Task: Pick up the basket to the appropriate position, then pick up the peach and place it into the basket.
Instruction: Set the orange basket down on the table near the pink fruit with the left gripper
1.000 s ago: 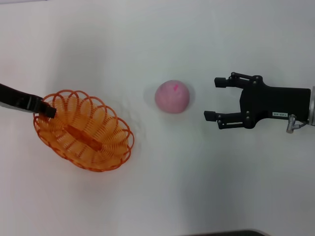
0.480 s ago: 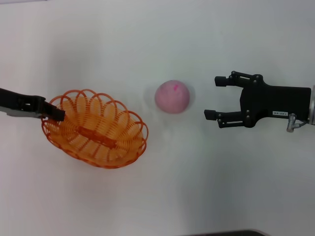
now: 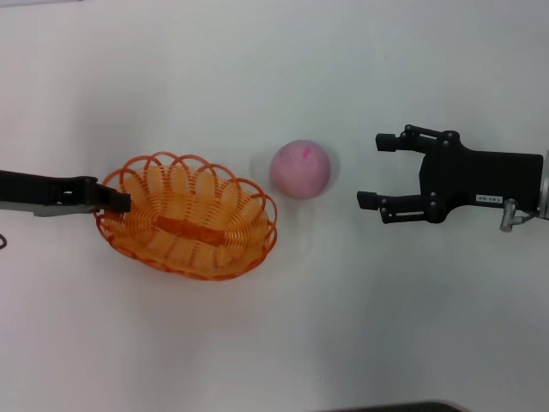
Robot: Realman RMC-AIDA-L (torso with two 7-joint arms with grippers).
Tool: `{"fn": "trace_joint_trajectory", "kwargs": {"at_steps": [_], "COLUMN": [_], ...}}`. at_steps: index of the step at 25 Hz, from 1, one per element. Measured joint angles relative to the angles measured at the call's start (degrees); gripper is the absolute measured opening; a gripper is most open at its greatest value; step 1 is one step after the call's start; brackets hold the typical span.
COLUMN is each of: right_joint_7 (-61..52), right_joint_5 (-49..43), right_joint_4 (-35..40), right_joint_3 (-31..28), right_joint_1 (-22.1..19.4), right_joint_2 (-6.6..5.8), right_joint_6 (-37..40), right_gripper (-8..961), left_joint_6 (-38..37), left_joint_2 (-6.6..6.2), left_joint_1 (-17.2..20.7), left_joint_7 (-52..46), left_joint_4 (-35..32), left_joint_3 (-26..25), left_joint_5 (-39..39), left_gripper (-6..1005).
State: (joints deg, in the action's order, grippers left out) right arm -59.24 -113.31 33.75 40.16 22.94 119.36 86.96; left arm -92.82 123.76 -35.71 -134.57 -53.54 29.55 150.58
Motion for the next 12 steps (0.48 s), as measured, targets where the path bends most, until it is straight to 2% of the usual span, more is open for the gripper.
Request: {"fn": "trace_joint_trajectory", "kwargs": {"at_steps": [2,8,12], "right_joint_7": [0.0,0.0,0.0], "right_joint_5": [0.0,0.1,0.1], "right_joint_4": [0.0,0.0,-0.1], "right_joint_3": [0.0,-0.1,-0.2], "right_joint_1": [0.0,-0.2,-0.2], "right_joint_2": [0.00,0.00,0.00], "right_joint_6": [0.0,-0.1,-0.3], "right_gripper": [905,904,903], "left_joint_6": [0.8,2.6,3.5], "left_joint_2": [0.32,0.29,0.36], "left_joint_1": [1.1,5.3,7.2], "left_joint_7": [-0.2,-0.2,-0.1], "left_joint_4": [-0.1,0.0,0.2], "left_joint_3": [0.1,0.2,0.3], "left_joint_5": [-1.2,-9.0,-11.3], "left_gripper": [68,69,69]}}
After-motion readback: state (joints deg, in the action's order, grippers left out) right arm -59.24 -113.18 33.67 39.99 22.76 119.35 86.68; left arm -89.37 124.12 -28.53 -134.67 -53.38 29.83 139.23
